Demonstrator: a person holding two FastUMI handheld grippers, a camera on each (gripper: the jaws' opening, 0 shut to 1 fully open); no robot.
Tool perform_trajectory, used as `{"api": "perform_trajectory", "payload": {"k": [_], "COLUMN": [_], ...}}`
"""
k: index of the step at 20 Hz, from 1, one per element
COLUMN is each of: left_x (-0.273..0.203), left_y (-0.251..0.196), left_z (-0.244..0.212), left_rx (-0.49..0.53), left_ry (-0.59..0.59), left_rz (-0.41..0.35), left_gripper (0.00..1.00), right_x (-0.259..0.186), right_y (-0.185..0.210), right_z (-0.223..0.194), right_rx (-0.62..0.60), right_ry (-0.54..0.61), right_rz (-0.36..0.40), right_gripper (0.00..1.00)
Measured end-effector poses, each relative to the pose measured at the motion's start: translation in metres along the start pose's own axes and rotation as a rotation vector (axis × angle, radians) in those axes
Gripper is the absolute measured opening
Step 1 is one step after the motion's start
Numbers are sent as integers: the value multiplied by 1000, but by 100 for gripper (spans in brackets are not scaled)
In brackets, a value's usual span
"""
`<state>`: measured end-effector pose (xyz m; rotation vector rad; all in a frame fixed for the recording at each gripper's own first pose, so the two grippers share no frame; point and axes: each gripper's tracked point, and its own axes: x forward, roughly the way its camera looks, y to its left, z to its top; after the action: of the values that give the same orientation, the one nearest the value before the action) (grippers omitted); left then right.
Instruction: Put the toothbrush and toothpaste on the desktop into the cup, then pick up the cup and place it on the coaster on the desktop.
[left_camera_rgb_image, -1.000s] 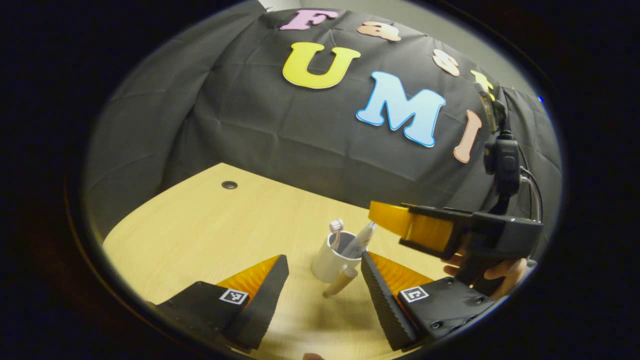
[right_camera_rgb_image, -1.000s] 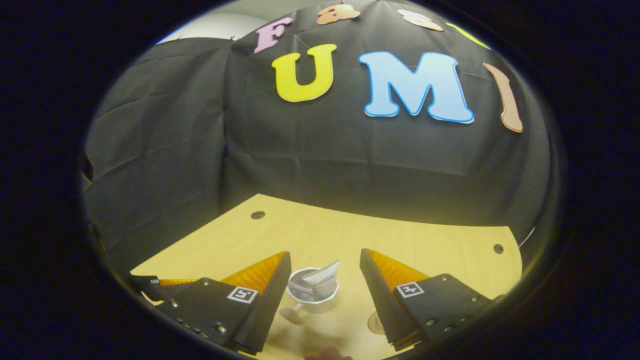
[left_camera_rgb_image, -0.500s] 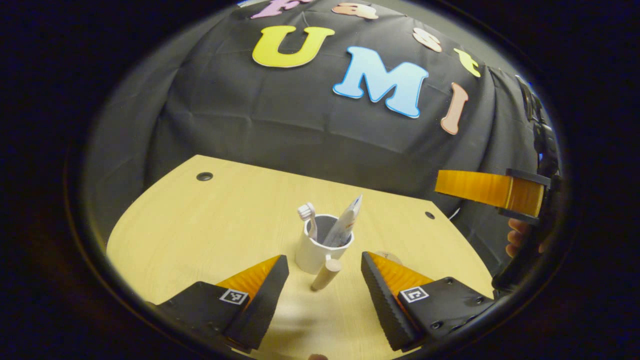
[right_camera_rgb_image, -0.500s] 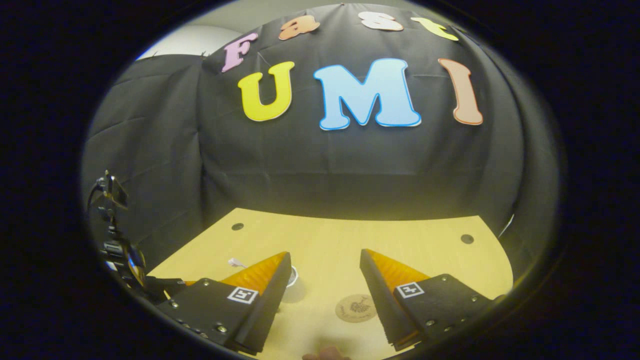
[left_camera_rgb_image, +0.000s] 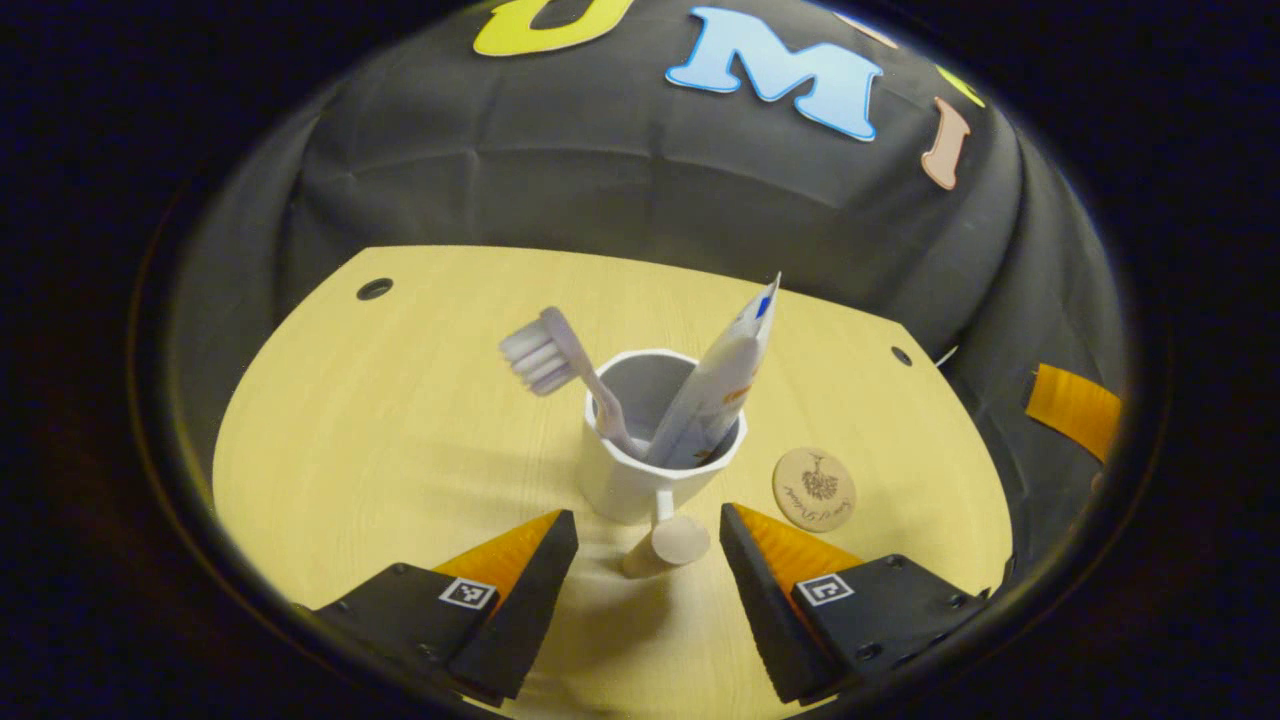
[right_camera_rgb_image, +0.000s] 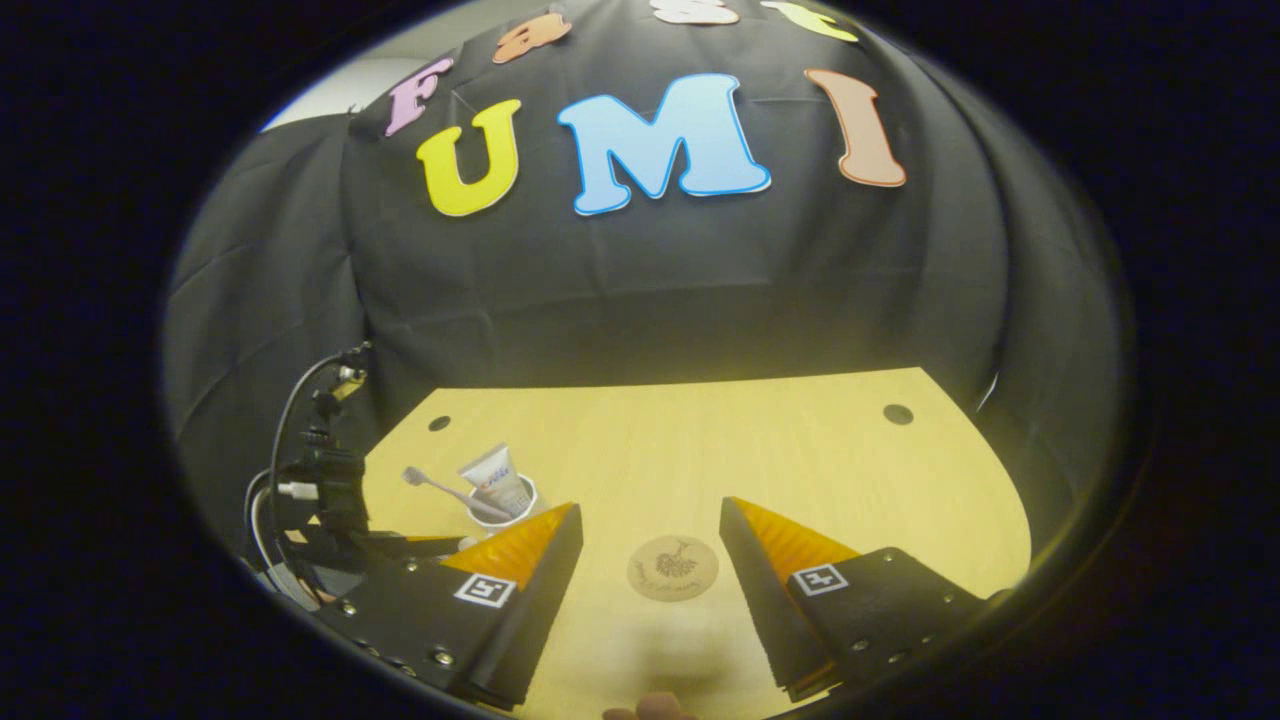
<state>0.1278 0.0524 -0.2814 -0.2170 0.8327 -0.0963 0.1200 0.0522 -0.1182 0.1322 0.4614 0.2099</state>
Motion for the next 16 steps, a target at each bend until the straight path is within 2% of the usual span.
{"api": "perform_trajectory", "payload": {"k": [1,2,3,5,6,7,8,10,14,16], "left_x": [3,7,11,17,18,23,25,29,31,33], "left_y": [-1,2,3,6,7,6,3,2,12,11], "left_z": [0,0,0,-6,-7,-12,-14,-15,-21,-16], "left_rx": [-6,-5,-6,-1,0,4,6,8,98,127], "left_ry": [17,20,25,50,56,77,90,96,126,112], "left_rz": [0,8,13,30,32,32,30,36,115,121], "left_gripper": [98,93,96,74,72,67,57,49,41,36], "right_x": [1,1,1,2,1,1,0,-1,-2,-3], "right_y": [0,0,0,-2,-2,-5,-8,-13,-24,-29], "right_z": [-1,-4,-7,-14,-17,-22,-25,-29,-31,-31], "right_rx": [3,6,7,14,19,29,40,61,95,114], "right_ry": [7,14,21,39,45,54,59,72,74,76], "right_rz": [4,7,10,12,13,9,5,0,-19,-25], "right_gripper": [85,86,85,85,86,85,85,85,85,85]}}
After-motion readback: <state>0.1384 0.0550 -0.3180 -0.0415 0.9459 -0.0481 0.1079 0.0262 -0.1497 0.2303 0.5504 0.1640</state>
